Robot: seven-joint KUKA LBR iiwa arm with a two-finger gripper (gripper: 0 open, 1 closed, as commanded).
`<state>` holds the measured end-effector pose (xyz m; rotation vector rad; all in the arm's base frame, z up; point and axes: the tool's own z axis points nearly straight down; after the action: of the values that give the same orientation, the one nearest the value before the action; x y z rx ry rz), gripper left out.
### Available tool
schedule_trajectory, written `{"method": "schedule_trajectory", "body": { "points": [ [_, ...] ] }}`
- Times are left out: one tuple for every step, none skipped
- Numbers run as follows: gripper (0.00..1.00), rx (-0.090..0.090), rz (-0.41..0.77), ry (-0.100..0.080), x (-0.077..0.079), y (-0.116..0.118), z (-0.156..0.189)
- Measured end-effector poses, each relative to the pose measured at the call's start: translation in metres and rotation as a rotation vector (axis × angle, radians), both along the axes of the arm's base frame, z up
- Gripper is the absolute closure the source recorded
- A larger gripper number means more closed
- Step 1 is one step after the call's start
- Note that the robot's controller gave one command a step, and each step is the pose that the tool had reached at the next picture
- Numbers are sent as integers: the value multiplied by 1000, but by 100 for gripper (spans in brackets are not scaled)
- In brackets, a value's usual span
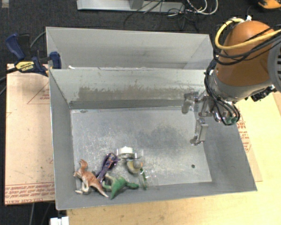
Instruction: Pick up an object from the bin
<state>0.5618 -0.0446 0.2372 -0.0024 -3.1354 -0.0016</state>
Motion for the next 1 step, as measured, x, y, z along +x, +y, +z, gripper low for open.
{"method": "schedule_trajectory", "body": {
  "points": [
    [0,-1,2,-8,1,0,5]
  ]
}}
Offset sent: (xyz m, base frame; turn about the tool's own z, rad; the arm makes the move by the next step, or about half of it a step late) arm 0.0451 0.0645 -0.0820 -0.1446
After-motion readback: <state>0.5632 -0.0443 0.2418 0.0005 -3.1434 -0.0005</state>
